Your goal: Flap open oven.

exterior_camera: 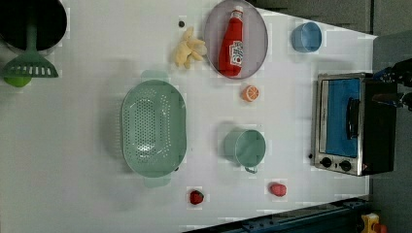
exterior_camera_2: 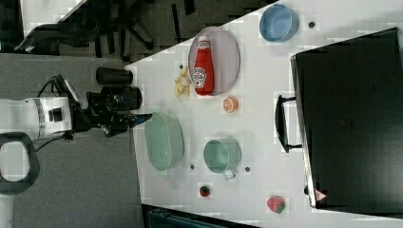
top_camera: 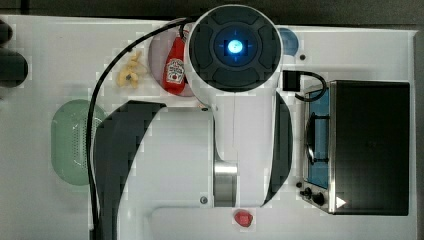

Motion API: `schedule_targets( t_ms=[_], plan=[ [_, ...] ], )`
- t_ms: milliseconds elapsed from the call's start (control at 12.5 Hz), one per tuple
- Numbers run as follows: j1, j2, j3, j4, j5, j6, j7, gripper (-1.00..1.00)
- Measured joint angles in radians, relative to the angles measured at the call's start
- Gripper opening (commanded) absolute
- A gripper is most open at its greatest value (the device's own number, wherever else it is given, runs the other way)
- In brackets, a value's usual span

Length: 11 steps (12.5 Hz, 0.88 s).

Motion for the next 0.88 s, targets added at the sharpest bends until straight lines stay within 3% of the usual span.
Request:
schedule_targets(
  t_ms=[240,480,560,880],
  plan=[
    [-0.002,-0.303,-0.032,-0.278,-0.003,-0.175,0.012,1.0],
    [-0.012,-0.466,-0.071,-0.278,0.002,-0.166,0.024,1.0],
    [-0.018,-0.478,-0.073,-0.249,0.004,-0.163,0.029,0.9],
    [-0.026,-0.435,-0.062,-0.226,0.005,-0.145,0.034,-0.09]
  ],
)
